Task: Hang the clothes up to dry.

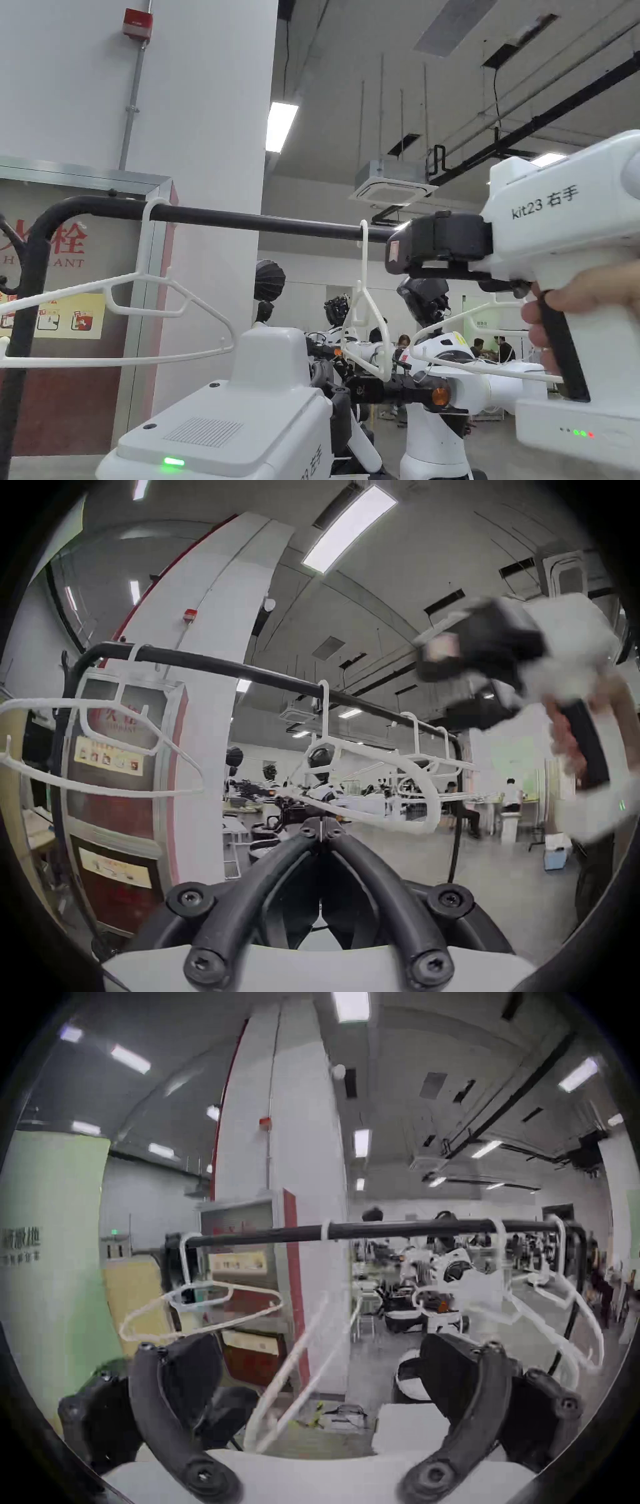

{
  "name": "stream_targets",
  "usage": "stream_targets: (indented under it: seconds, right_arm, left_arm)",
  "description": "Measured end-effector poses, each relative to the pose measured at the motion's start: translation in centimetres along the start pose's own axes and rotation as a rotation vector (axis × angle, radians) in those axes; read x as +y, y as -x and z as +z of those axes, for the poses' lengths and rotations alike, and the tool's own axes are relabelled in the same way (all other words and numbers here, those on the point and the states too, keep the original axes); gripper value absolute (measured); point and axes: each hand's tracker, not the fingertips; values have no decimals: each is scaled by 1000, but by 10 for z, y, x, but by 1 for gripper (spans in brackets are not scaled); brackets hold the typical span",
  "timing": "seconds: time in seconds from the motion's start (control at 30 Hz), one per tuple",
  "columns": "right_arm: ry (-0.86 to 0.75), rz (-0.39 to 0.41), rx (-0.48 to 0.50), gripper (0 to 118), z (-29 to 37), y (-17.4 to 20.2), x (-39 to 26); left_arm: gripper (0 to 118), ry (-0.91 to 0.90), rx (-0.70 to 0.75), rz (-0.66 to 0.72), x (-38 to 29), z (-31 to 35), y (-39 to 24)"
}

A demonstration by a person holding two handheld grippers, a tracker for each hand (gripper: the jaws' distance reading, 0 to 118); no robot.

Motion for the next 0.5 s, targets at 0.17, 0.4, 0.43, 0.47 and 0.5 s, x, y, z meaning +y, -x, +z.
stream_targets:
  seconds: [0.17, 0.4, 0.43, 0.47, 0.5]
  right_arm:
    - [269, 105, -120, 112, -91, 16, 42]
    - [402, 159, -189, 112, -153, 23, 30]
    - [402, 153, -185, 112, -160, 15, 33]
    - [418, 166, -190, 111, -163, 14, 34]
    - [426, 168, -180, 111, -165, 11, 33]
  left_arm:
    - [0, -15, 19, 1, 4, 9, 5]
    - [0, -16, 35, -15, 4, 12, 11]
    - [0, -17, 40, -21, 3, 12, 12]
    - [0, -14, 44, -26, 3, 12, 13]
    - [0, -14, 43, -25, 2, 12, 14]
